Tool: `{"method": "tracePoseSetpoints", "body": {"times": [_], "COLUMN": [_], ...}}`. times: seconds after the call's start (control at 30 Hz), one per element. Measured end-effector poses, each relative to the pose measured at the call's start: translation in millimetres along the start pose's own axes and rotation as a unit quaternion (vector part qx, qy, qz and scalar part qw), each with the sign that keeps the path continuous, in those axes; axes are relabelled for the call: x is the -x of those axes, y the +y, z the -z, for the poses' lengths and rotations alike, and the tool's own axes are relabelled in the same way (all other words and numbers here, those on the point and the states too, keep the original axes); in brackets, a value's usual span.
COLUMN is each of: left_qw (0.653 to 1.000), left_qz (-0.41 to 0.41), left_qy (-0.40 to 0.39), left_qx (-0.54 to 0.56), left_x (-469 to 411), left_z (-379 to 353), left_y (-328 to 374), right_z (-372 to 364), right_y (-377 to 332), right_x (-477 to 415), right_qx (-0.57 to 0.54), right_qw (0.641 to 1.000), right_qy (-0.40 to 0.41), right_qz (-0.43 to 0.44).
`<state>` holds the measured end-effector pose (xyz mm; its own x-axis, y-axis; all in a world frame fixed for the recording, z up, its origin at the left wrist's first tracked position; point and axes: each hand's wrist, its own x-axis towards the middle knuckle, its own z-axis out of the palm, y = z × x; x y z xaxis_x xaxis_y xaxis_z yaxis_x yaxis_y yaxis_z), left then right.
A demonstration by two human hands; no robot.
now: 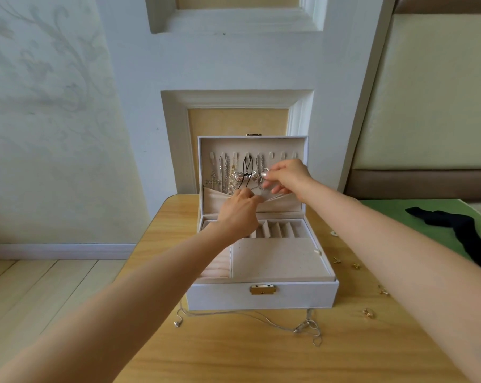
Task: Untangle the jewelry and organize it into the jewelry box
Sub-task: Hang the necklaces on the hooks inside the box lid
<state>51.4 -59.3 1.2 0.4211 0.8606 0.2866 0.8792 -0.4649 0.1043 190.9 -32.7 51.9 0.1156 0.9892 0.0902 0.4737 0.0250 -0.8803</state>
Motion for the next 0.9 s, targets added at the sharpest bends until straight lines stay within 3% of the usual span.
{"method": "tracePoseSetpoints", "body": {"times": [0.17, 0.3, 0.6, 0.8, 0.9], "left_qw": [1.0, 1.0, 0.994, 0.974, 0.972], "left_qz": [0.007, 0.001, -0.043, -0.12, -0.15], "left_qy": [0.011, 0.005, 0.037, 0.045, 0.039], "left_qx": [0.004, 0.008, 0.096, 0.187, 0.178], "left_x": [0, -1, 36, 87, 109], "left_z": [-3, -4, 4, 7, 7], "left_y": [0, -1, 6, 18, 20], "right_z": [-4, -6, 0, 14, 27], "right_y": [16, 24, 42, 36, 31], "right_x": [4, 12, 55, 119, 154], "right_qx": [0.123, 0.174, 0.327, 0.249, 0.208], "right_qw": [0.992, 0.984, 0.925, 0.938, 0.945], "right_qy": [0.019, -0.037, -0.053, -0.047, -0.136], "right_qz": [0.008, 0.023, 0.186, 0.237, 0.213]}}
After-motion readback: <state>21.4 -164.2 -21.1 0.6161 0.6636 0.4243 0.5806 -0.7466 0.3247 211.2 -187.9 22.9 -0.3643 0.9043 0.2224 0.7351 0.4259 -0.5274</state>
